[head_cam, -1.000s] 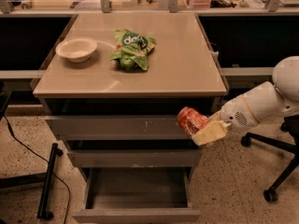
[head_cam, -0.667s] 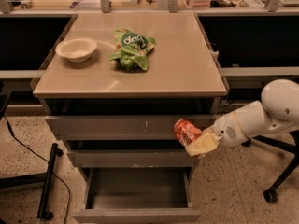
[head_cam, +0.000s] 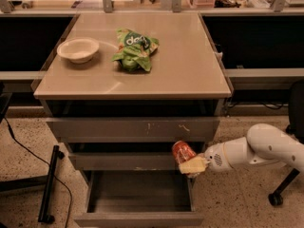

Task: Place coke can into bottom drawer

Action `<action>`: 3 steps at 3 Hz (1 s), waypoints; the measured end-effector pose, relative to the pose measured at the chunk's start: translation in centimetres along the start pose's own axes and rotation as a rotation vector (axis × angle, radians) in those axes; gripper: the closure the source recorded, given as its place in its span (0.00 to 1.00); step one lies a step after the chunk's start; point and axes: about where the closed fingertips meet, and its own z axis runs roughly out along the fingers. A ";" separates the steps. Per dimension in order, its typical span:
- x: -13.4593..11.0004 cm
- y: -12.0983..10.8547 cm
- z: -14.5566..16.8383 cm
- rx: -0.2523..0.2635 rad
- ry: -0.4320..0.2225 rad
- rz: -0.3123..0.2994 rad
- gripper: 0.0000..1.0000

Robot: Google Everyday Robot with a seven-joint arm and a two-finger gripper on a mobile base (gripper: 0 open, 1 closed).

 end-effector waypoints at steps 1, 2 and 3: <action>0.5 -2.7 2.5 -0.001 0.015 0.066 1.00; 0.5 -2.9 2.8 -0.003 0.018 0.071 1.00; 2.2 -3.5 4.4 -0.020 0.035 0.130 1.00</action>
Offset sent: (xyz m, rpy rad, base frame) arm 0.0146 0.0018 -0.0306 0.0010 0.0509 -0.0327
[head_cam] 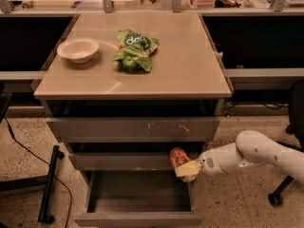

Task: Place coke can into bottom drawer

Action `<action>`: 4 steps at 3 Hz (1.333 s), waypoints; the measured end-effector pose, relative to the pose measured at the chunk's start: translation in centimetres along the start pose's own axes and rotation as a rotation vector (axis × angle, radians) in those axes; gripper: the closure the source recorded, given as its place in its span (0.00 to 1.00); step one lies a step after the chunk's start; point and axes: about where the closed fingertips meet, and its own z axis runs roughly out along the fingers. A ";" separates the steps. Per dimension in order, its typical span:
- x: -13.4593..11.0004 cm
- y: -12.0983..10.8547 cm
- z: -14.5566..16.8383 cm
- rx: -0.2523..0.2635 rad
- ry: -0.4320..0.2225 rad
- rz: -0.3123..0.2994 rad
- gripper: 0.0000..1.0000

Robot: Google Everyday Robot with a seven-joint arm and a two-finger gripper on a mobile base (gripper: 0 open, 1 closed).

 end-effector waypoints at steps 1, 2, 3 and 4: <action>2.4 -2.3 2.5 -0.005 0.033 0.084 1.00; 4.7 -4.8 5.6 -0.014 0.069 0.163 1.00; 6.8 -7.4 9.3 -0.020 0.089 0.232 1.00; 6.8 -7.4 9.3 -0.020 0.089 0.232 1.00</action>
Offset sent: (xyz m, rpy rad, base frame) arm -0.0183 0.0061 -0.1530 -0.0028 0.2891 -0.0900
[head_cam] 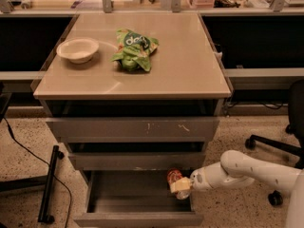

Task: Place coke can into bottom drawer

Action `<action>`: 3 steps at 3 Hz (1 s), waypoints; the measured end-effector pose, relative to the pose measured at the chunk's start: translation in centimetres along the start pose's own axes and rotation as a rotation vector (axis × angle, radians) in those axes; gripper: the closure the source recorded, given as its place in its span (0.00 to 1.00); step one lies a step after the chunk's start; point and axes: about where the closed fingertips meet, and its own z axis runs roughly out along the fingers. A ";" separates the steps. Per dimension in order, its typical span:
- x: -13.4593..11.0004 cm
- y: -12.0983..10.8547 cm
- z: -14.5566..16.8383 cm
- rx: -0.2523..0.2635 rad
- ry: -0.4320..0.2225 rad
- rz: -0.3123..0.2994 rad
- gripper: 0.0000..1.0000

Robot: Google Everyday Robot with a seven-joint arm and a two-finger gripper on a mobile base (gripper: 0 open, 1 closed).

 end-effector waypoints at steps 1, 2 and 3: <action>0.2 -1.5 1.6 -0.032 -0.017 0.045 1.00; -0.5 -4.7 7.4 -0.073 -0.005 0.098 1.00; -0.5 -4.8 7.6 -0.074 -0.006 0.099 1.00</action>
Offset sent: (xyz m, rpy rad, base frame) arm 0.0181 0.0347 -0.0899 0.0957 0.0739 -0.0465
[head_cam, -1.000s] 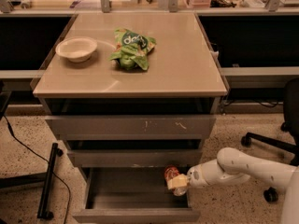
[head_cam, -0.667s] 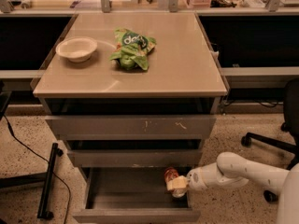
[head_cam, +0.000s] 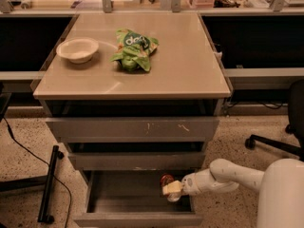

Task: Place coke can into bottom drawer

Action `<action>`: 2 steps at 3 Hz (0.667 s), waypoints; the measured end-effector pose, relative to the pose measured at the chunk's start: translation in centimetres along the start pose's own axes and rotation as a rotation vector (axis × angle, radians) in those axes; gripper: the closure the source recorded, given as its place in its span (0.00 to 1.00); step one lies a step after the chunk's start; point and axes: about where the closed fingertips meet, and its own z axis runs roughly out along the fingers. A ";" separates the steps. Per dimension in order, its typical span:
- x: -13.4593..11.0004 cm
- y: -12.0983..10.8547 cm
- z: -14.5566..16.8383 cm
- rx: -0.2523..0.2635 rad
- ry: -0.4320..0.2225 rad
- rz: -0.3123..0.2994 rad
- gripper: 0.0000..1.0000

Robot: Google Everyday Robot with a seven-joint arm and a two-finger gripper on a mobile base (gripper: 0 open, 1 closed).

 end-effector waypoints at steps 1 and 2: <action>0.3 -0.6 0.6 -0.001 -0.006 0.017 1.00; 0.7 -2.7 3.1 -0.006 0.006 0.053 1.00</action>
Offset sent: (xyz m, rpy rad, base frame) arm -0.0002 0.0148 -0.0860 0.0096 0.0952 -0.0484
